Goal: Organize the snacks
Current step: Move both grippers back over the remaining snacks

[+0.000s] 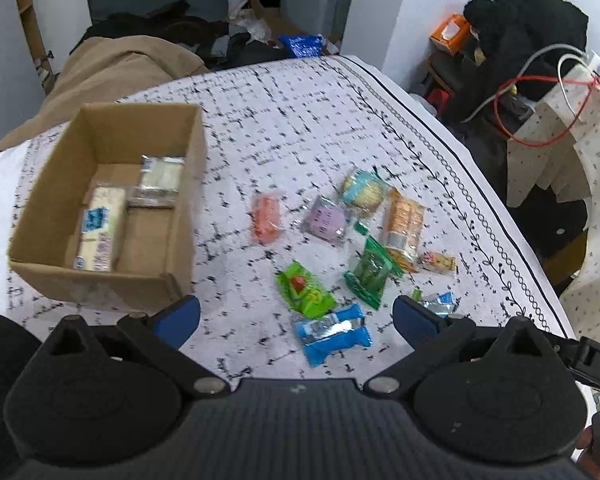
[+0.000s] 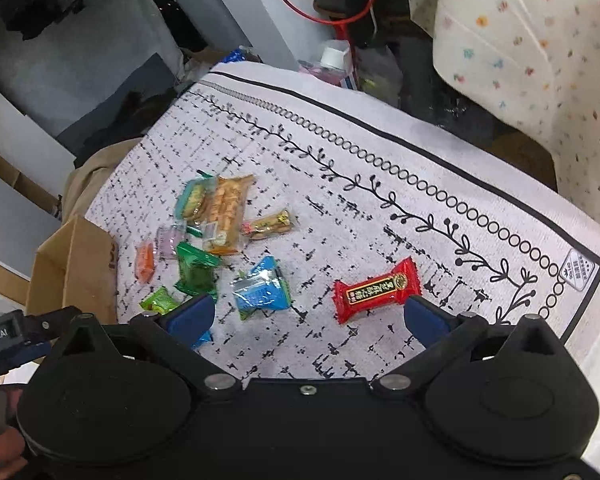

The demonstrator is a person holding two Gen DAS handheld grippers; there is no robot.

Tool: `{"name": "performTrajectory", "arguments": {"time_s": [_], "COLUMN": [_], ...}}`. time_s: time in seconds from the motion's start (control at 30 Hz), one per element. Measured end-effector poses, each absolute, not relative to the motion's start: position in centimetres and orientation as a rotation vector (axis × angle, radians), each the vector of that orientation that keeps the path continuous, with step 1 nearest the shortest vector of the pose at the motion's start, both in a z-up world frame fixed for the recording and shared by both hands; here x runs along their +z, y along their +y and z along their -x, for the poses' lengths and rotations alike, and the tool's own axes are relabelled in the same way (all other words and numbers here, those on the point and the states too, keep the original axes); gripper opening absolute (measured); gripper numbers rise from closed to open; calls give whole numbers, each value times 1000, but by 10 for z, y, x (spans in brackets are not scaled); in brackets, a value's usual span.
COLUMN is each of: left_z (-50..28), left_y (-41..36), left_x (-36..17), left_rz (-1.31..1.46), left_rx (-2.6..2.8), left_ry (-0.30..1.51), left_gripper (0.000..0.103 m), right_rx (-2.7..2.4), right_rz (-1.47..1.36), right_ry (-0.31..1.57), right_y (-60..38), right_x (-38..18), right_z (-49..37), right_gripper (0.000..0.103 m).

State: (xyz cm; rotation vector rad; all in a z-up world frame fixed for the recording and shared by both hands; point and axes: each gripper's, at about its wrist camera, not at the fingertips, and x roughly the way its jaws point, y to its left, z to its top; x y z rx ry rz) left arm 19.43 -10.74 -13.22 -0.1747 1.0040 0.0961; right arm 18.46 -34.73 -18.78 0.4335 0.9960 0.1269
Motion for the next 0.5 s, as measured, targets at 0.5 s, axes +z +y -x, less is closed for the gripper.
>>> {"name": "performTrajectory", "arguments": {"time_s": [0.5], "left_z": [-220], "left_y": [-131], "left_x": [-196], "left_rz": [196], "left_rx": [105], "left_ry": [1100], "left_gripper": [88], "right_rx": [98], "right_rz": [-552], "right_ry": [1126], "right_y": [-363], "right_x": [-231], "right_z": [-209], "right_gripper": [70]}}
